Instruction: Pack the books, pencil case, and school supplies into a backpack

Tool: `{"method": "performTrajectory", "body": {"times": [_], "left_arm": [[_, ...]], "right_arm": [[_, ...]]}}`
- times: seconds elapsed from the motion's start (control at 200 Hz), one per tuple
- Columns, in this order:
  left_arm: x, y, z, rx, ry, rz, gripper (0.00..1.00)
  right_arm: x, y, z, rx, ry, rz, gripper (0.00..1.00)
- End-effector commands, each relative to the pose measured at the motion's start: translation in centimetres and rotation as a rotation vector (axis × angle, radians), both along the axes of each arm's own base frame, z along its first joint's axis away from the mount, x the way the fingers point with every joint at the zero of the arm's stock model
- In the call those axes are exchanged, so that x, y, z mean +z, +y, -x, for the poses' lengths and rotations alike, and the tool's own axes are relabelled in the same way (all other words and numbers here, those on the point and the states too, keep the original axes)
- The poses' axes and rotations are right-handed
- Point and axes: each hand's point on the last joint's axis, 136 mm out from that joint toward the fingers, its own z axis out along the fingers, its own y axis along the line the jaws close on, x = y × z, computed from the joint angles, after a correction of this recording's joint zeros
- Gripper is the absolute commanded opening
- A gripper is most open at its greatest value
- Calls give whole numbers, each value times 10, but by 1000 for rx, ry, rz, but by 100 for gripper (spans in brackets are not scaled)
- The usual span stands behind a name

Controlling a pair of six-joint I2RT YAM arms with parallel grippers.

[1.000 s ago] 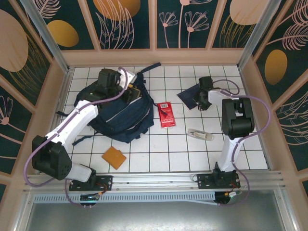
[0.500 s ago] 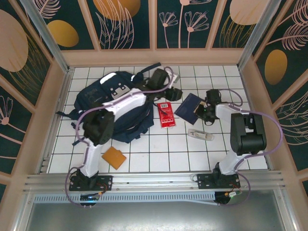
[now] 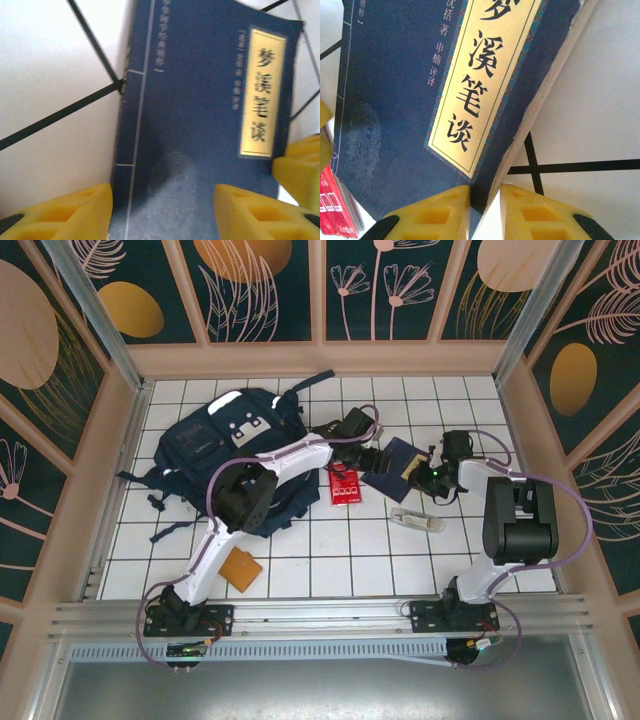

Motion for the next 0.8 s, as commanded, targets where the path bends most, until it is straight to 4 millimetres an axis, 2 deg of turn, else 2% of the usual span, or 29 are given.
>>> {"method": "performTrajectory", "body": {"times": [0.0, 0.15, 0.21, 0.305, 0.43, 0.626, 0.796], "left_arm": [[-25, 5, 8, 44, 71, -59, 56], [-36, 21, -6, 104, 18, -173, 61], [-32, 17, -7, 79, 9, -159, 60], [-23, -10, 16, -38, 116, -12, 58], [-12, -31, 44, -129, 249, 157, 57], [8, -41, 63, -170, 349, 287, 55], [21, -41, 67, -193, 360, 312, 54]], "right_arm": [[-4, 2, 10, 27, 28, -17, 23], [-7, -1, 8, 22, 32, 4, 24], [-6, 0, 7, 26, 28, -4, 24], [-9, 2, 6, 27, 35, -22, 24], [-12, 9, 4, 41, 38, -74, 24], [-16, 12, 1, 45, 25, -121, 23], [-22, 5, 1, 45, 3, -139, 22]]}}
